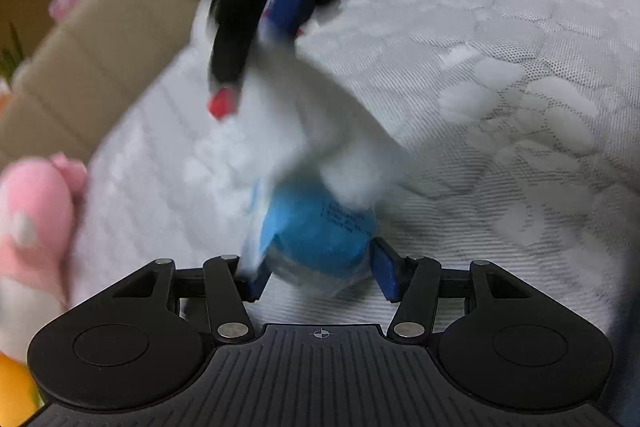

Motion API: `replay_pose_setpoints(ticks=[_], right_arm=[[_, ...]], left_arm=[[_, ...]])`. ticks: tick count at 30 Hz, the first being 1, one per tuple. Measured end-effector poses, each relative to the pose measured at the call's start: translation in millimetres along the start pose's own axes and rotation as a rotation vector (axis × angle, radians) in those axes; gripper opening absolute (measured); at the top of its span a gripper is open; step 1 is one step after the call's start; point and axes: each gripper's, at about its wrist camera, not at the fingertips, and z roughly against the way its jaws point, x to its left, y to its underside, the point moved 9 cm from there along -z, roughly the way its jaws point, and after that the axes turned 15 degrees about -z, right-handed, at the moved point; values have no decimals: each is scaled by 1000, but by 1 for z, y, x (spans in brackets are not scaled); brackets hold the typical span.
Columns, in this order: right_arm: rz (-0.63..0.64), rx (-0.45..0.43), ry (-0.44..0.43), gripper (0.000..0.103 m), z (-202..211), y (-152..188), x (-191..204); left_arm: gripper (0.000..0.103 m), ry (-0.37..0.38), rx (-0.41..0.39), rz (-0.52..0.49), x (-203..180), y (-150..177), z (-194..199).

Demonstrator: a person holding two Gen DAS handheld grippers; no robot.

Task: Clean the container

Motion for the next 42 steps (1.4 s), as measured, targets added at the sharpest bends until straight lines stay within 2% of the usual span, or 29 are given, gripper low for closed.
replay_pose_setpoints(ticks=[2, 4, 8, 12, 15, 17, 19, 21, 22, 23, 26, 29, 31, 32, 34, 37, 38, 40, 42], right_arm=[[92, 50, 129, 12, -20, 19, -5], [151, 18, 187, 10, -19, 21, -7], [79, -69, 223, 13, -4, 2, -21], [15, -127, 274, 13, 5, -13, -40], [28, -180, 334, 13, 9, -21, -48], [59, -221, 386, 13, 13, -25, -52], [91, -262, 418, 13, 18, -28, -51], [110, -294, 411, 13, 21, -30, -46], [106, -296, 380, 13, 22, -31, -41], [91, -289, 334, 13, 22, -30, -34], [35, -204, 126, 13, 15, -22, -2], [2, -41, -50, 13, -17, 0, 36], [38, 53, -82, 13, -48, 21, 58], [71, 90, -86, 13, -64, 31, 68], [155, 144, -54, 13, -91, 50, 79], [249, 196, 45, 13, -124, 67, 74], [264, 201, 96, 13, -130, 67, 65], [258, 179, 200, 13, -132, 59, 40], [241, 145, 285, 13, -130, 49, 20]], left_arm=[[60, 24, 1, 18, -2, 0, -1], [60, 35, -10, 26, -1, -2, 1], [60, 75, -22, 86, 2, -3, 2], [62, 90, -27, 104, 5, -2, 1], [63, 128, -18, 136, 8, 1, 9], [71, 227, -10, 261, 22, 12, 26], [84, 305, -7, 417, 45, 32, 47], [89, 310, 17, 514, 66, 58, 58], [92, 303, 35, 554, 76, 73, 62], [93, 296, 56, 592, 85, 87, 66], [93, 290, 207, 667, 102, 133, 47], [93, 380, 288, 784, 96, 156, 21], [93, 449, 271, 815, 88, 150, 9], [93, 478, 267, 806, 82, 144, 3], [92, 489, 270, 769, 75, 136, -6], [89, 488, 255, 720, 68, 126, -12], [87, 486, 249, 718, 68, 124, -11], [78, 477, 235, 703, 69, 119, -8], [78, 461, 222, 679, 69, 116, -6]])
